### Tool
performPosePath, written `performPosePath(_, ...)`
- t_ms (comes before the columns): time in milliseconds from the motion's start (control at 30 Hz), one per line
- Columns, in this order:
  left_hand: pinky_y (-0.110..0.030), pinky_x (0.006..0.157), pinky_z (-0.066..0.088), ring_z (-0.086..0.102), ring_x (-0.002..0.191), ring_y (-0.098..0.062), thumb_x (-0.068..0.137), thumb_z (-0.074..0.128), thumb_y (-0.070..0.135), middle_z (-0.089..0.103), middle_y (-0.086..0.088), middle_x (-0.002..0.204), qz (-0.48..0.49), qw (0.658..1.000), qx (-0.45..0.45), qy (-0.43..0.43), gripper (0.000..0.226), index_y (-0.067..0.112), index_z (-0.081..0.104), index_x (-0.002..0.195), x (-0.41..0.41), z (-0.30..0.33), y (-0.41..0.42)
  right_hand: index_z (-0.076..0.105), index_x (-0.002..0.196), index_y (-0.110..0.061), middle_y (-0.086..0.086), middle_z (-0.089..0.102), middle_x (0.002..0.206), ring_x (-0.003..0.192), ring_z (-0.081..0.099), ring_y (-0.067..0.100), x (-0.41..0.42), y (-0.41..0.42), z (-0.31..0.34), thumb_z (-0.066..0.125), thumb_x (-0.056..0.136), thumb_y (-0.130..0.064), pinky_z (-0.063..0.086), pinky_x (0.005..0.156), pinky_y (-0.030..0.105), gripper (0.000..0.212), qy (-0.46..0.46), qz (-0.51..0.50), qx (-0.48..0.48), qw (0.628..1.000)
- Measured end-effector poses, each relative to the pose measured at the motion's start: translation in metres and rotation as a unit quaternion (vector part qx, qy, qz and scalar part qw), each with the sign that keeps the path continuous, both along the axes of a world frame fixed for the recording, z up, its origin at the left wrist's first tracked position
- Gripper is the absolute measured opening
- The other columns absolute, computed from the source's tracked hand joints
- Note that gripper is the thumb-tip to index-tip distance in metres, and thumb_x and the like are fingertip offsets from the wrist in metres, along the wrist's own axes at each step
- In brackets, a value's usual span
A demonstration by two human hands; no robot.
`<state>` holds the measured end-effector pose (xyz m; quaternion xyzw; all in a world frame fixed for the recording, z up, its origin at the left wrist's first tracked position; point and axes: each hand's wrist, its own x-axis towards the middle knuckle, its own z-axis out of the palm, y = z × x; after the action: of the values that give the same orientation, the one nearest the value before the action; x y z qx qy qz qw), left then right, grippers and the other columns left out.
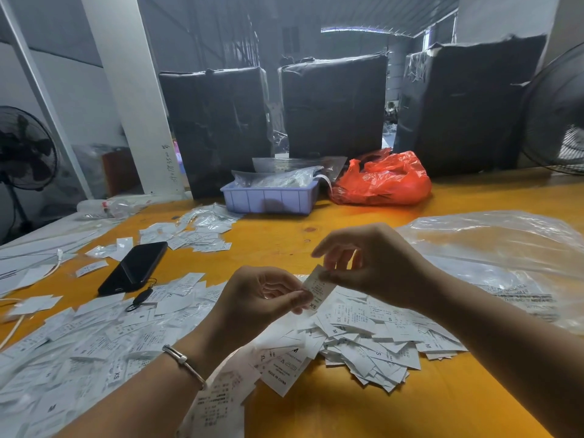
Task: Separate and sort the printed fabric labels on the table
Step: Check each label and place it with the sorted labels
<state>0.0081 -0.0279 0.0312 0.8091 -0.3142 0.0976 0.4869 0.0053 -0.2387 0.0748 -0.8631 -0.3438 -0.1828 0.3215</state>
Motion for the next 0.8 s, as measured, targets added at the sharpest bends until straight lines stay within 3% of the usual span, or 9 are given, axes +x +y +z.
performPosePath(133,-0.02,0.068,0.057,0.073,0.071,-0.015,0.075,0.073,0.026,0.076,0.005,0.081,0.003,1.0,-0.027,0.013,0.011,0.018,0.074,0.083,0.0,0.0,0.001,0.075,0.085,-0.012,0.0,0.073,0.077,0.067,0.065,0.006,0.003,-0.001,0.001,0.079,0.074,-0.002,0.048,0.058,0.012,0.015,-0.005,-0.011,0.045,0.999)
performPosePath(300,-0.019,0.072,0.056,0.073,0.079,-0.012,0.073,0.072,0.029,0.077,0.003,0.085,0.006,0.999,-0.032,0.012,0.019,0.013,0.075,0.084,0.003,-0.002,0.0,0.078,0.085,-0.013,0.0,0.074,0.078,0.067,0.066,0.008,-0.001,0.01,-0.008,0.076,0.076,-0.002,0.05,0.059,0.016,0.014,0.009,0.01,0.029,1.0)
performPosePath(433,-0.018,0.073,0.055,0.072,0.081,-0.011,0.073,0.073,0.028,0.076,0.002,0.085,0.012,1.0,-0.022,0.011,0.016,0.016,0.075,0.083,0.004,-0.002,0.001,0.077,0.087,-0.018,-0.003,0.072,0.086,0.073,0.063,0.002,0.001,0.007,-0.006,0.069,0.082,-0.004,0.048,0.06,0.014,0.017,0.116,0.042,0.012,0.992)
performPosePath(533,-0.017,0.073,0.054,0.072,0.08,-0.01,0.072,0.073,0.027,0.076,0.003,0.084,0.026,0.999,-0.025,0.015,0.014,0.017,0.075,0.082,0.004,-0.002,0.001,0.075,0.086,-0.023,-0.005,0.072,0.084,0.077,0.065,0.007,0.007,-0.003,-0.001,0.068,0.083,-0.006,0.055,0.066,0.023,0.019,0.14,-0.002,0.01,0.99)
performPosePath(600,-0.017,0.073,0.055,0.072,0.081,-0.01,0.077,0.074,0.019,0.076,0.003,0.084,0.045,0.998,-0.036,0.026,0.008,0.02,0.074,0.084,0.005,-0.002,0.001,0.074,0.084,-0.025,-0.008,0.07,0.078,0.071,0.064,0.007,0.012,-0.012,0.0,0.07,0.08,-0.006,0.054,0.065,0.025,0.02,0.12,-0.065,-0.068,0.988)
performPosePath(700,-0.018,0.072,0.055,0.07,0.083,-0.007,0.085,0.069,0.001,0.075,0.006,0.083,0.091,0.995,-0.027,0.02,0.026,0.027,0.071,0.089,0.008,-0.004,0.004,0.071,0.089,-0.024,-0.01,0.067,0.077,0.07,0.062,0.004,0.013,-0.019,-0.003,0.08,0.074,-0.019,0.053,0.066,0.027,0.018,0.17,-0.093,-0.216,0.957)
performPosePath(800,-0.017,0.071,0.055,0.067,0.081,-0.005,0.085,0.063,-0.003,0.073,0.009,0.081,0.142,0.99,-0.001,-0.004,0.03,0.025,0.072,0.082,0.008,-0.004,0.005,0.068,0.1,-0.023,-0.009,0.066,0.087,0.078,0.063,0.007,0.012,-0.016,-0.008,0.084,0.067,-0.039,0.056,0.072,0.031,0.041,0.21,-0.078,-0.277,0.934)
